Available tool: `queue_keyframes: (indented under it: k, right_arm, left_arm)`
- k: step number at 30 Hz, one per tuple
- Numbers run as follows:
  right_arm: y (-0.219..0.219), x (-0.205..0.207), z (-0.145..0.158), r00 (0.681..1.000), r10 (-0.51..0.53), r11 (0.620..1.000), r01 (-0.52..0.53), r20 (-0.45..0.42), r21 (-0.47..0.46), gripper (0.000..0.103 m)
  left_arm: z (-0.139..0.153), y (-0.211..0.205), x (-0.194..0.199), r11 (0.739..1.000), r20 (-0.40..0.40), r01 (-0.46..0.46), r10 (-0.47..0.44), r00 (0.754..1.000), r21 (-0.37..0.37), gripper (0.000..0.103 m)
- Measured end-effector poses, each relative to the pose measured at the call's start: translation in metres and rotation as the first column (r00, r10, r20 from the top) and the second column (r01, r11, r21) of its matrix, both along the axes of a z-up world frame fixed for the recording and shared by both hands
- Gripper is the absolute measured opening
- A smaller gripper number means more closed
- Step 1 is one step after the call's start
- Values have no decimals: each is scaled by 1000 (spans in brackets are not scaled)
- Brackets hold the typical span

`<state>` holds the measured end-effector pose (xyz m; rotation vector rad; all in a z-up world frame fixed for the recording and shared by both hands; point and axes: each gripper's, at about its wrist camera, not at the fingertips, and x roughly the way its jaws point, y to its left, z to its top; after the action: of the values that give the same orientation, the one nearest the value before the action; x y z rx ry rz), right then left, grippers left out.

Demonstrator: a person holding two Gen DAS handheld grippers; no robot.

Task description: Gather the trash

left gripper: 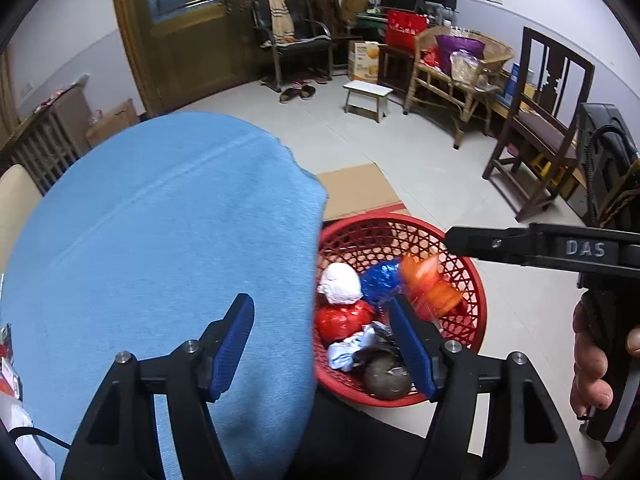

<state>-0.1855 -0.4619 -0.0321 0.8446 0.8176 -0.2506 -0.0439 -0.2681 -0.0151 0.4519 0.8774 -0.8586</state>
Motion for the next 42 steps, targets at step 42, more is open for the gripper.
queue_keyframes:
  k: [42]
  right_arm:
    - [270, 96, 156, 891, 431, 786, -293, 142, -544, 68]
  left_arm:
    - [125, 278, 29, 707, 333, -659, 704, 627, -256, 91]
